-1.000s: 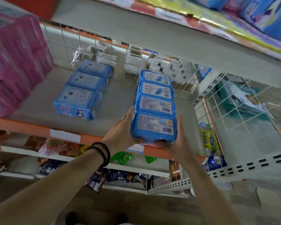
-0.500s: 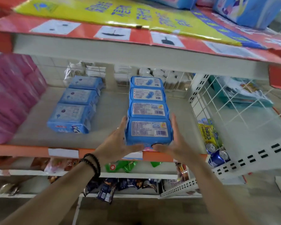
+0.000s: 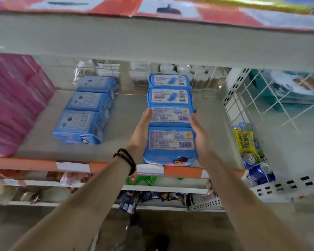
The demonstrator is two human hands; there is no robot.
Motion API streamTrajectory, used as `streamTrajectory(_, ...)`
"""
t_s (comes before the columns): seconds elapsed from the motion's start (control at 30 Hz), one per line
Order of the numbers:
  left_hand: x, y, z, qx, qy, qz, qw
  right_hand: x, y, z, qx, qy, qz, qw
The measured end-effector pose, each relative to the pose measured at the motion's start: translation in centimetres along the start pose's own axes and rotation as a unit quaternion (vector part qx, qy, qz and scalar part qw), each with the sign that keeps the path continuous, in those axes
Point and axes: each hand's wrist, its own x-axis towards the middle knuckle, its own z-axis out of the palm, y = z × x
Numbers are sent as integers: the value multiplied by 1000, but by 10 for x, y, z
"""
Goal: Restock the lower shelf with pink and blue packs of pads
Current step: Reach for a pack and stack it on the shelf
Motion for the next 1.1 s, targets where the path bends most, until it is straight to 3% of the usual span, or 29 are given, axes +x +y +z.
streamTrajectory(0.17, 7, -1, -10, -1, -29, -14, 999, 5, -3, -1, -46, 22, 2, 999)
streamTrajectory(0.33, 29, 24, -20, 85, -16, 10, 996, 26, -27, -10, -56, 33, 28, 997)
streamTrajectory(0.5, 90, 43, -25, 89, 43, -36, 994, 66, -49, 0, -55, 88, 18, 994)
streamTrajectory(0.63, 105, 47, -18, 112, 61, -42, 991, 85, -46, 3, -57, 28, 62, 996)
streamTrajectory(0.8, 107, 43, -12, 64, 60, -40, 995, 93, -42, 6, -43, 14, 82, 996)
streamTrajectory(0.93, 103, 52, -19, 118, 24, -58, 991, 84, -50, 8, -78, 3, 83, 993)
streamTrajectory(1.0, 99, 57, -26, 150, 9, -45, 988, 79, -53, 0, -101, 27, 60, 993)
streamTrajectory(1.1, 82, 60, -36, 171, 51, -2, 984, 62, -49, -18, -79, 92, 22, 992)
